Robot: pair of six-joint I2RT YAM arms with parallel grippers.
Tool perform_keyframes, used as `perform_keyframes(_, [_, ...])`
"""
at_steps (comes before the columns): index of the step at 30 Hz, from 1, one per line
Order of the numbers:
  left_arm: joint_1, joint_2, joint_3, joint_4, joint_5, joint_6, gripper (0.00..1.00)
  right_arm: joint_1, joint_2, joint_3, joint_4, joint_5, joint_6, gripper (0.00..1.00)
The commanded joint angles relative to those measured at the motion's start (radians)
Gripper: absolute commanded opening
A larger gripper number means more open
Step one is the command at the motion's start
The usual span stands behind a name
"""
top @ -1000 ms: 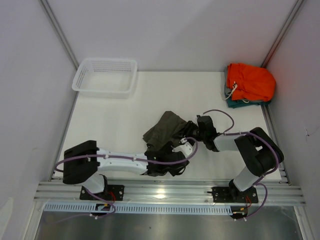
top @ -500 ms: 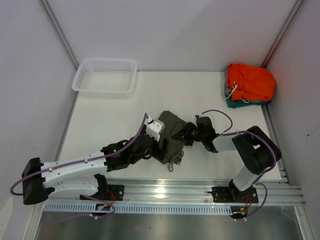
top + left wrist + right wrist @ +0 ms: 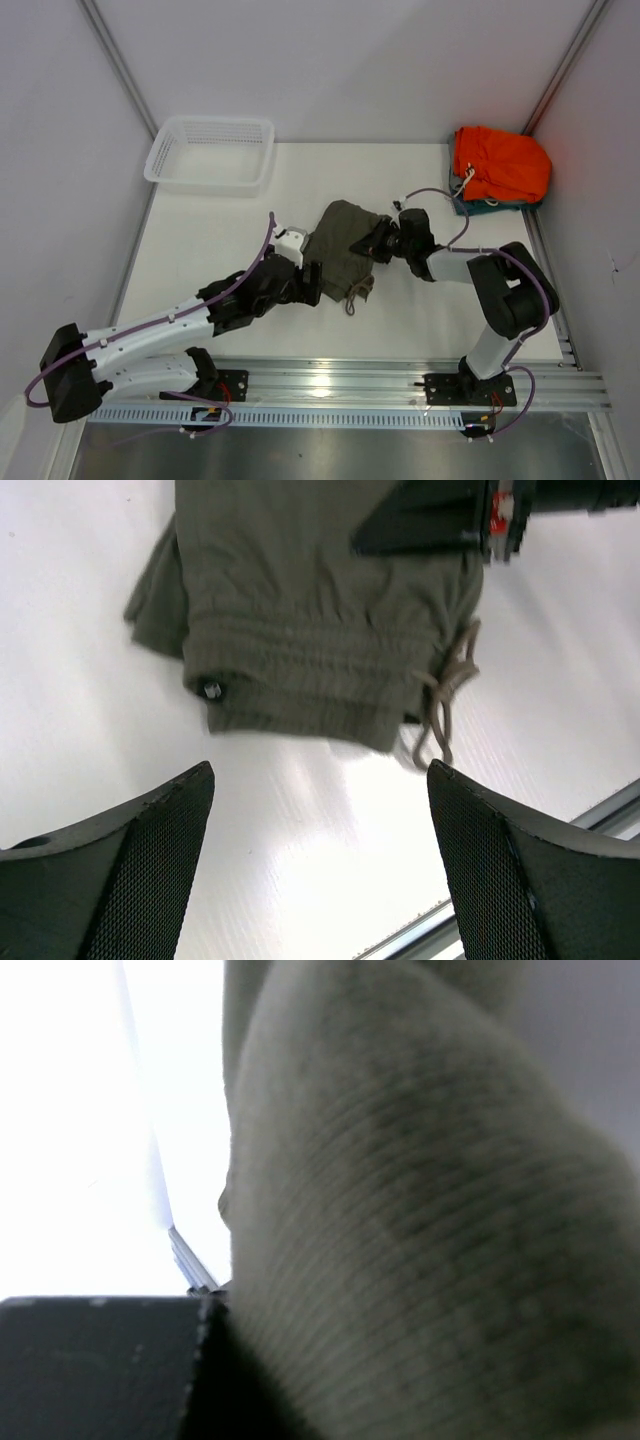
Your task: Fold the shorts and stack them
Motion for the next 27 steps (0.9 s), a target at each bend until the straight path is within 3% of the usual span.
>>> perform_keyframes(1, [0.011,-0.027,-0.001,0.010,0.022,-0.024,0.89,-0.043,0.027,0.125,-0.010,-0.013,-0.150,0.00])
perform_keyframes(14, [0.014,-0.060,-0.024,-0.002,0.022,-0.023,0.89,-0.226,0.303,0.546,-0.222,-0.119,-0.342,0.00])
perform_keyframes(27, [0.013,-0.069,-0.041,-0.007,0.030,-0.018,0.89,-0.379,0.610,1.095,-0.438,-0.159,-0.424,0.00])
